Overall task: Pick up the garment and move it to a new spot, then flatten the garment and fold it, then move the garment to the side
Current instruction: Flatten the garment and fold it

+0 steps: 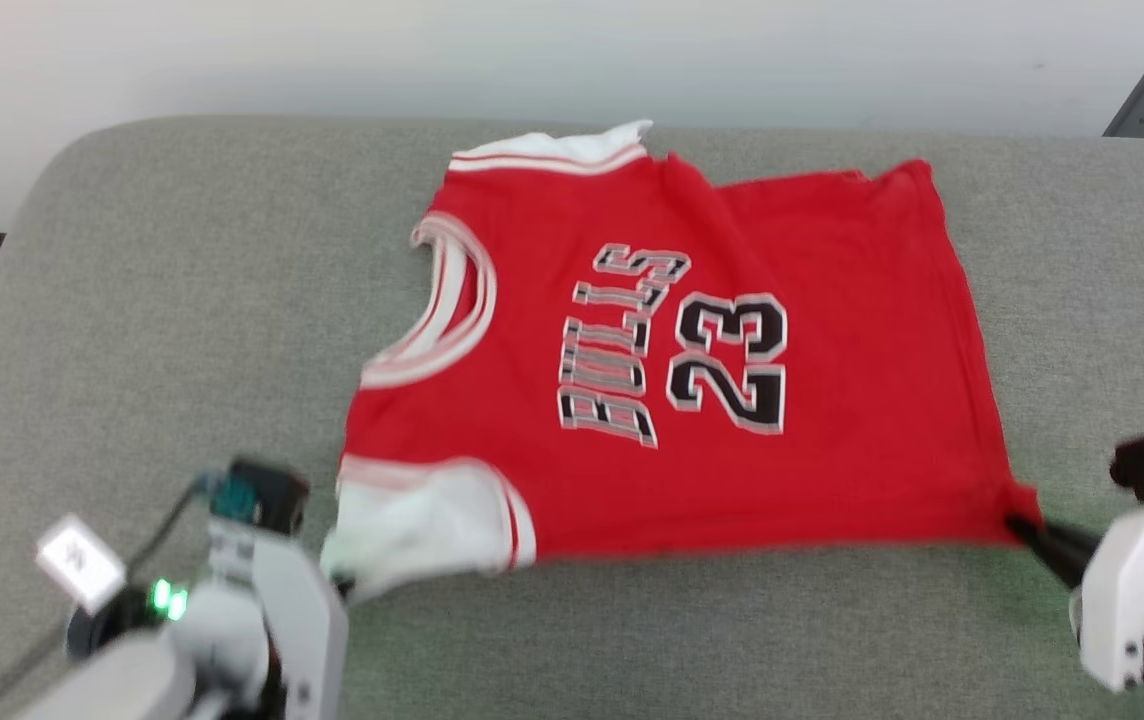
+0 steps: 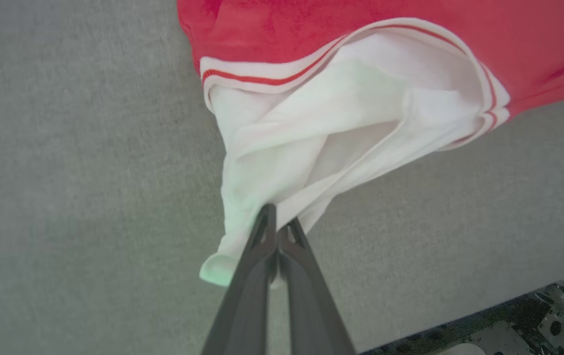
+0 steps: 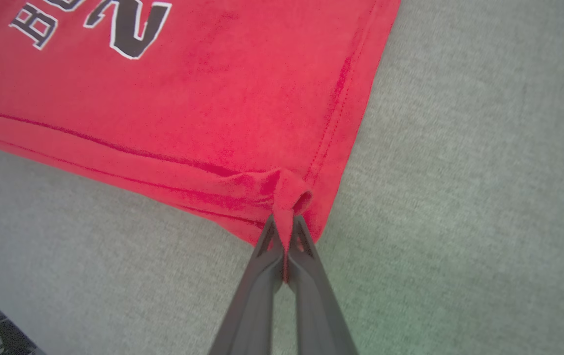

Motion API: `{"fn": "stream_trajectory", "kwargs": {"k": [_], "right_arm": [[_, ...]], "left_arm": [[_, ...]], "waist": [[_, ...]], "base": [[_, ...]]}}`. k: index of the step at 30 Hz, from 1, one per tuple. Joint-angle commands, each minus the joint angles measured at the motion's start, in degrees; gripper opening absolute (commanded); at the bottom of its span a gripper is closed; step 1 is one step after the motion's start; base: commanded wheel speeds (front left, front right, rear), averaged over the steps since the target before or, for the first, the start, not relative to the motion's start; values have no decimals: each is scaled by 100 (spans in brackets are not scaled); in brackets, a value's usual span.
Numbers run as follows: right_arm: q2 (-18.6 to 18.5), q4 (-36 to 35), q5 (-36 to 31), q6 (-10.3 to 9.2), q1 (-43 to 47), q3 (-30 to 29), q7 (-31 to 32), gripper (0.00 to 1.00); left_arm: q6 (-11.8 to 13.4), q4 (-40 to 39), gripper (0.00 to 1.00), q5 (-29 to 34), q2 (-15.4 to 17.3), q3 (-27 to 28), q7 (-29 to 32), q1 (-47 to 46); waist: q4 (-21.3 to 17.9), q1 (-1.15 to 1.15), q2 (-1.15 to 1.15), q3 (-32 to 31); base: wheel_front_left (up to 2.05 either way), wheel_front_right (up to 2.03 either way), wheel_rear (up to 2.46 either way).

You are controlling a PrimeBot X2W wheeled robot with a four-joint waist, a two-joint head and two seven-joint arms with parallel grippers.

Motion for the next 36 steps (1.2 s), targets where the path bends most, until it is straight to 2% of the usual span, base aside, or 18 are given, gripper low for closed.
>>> {"fn": "stream_trajectory", "kwargs": {"k": [1, 4, 7, 8, 14, 21, 25, 28, 32, 36], "right_arm": [[-66, -109, 33, -13, 282, -160, 135, 0], [-74, -435, 69, -13, 778, -383, 390, 0], [-49, -749, 100, -13, 1230, -661, 625, 0], [-49, -749, 100, -13, 1230, -661, 625, 0], [-14, -1344, 160, -12, 2015, -1071, 1131, 0], [223, -1945, -186, -12, 2221, -1783, 1319, 0], [423, -2126, -514, -12, 1878, -2018, 1335, 0], [634, -2159, -740, -12, 1510, -2067, 1370, 0], [796, -1914, -927, -12, 911, -1959, 1376, 0], [923, -1494, -1035, -12, 356, -1788, 1291, 0]], "left_arm": [[361, -472, 0, -82, 250, 57, 130, 358], [928, -1346, 0, -260, 556, 81, 334, 952], [1308, -1903, 0, -416, 733, 74, 464, 1391], [1308, -1903, 0, -416, 733, 74, 464, 1391], [1712, -2517, 0, -570, 953, 43, 627, 1836], [1890, -2907, 0, -409, 1275, 292, 616, 1601], [1725, -2983, 0, -196, 1466, 497, 622, 1140], [1454, -2844, 0, -35, 1525, 593, 674, 667], [917, -2434, 0, 188, 1348, 593, 730, -95], [374, -1678, 0, 338, 946, 474, 797, -850]], "waist": [[5, 0, 0, -8], [2, 0, 0, 2], [-3, 0, 0, 24], [-3, 0, 0, 24], [-25, 0, 0, 81], [-134, 0, 0, 190], [-228, 0, 0, 297], [-297, 0, 0, 391], [-354, 0, 0, 539], [-364, 0, 0, 668]], "base": [[0, 0, 0], [0, 0, 0], [0, 0, 0], [0, 0, 0], [0, 0, 0], [0, 0, 0], [0, 0, 0], [0, 0, 0], [0, 0, 0], [0, 0, 0]]}}
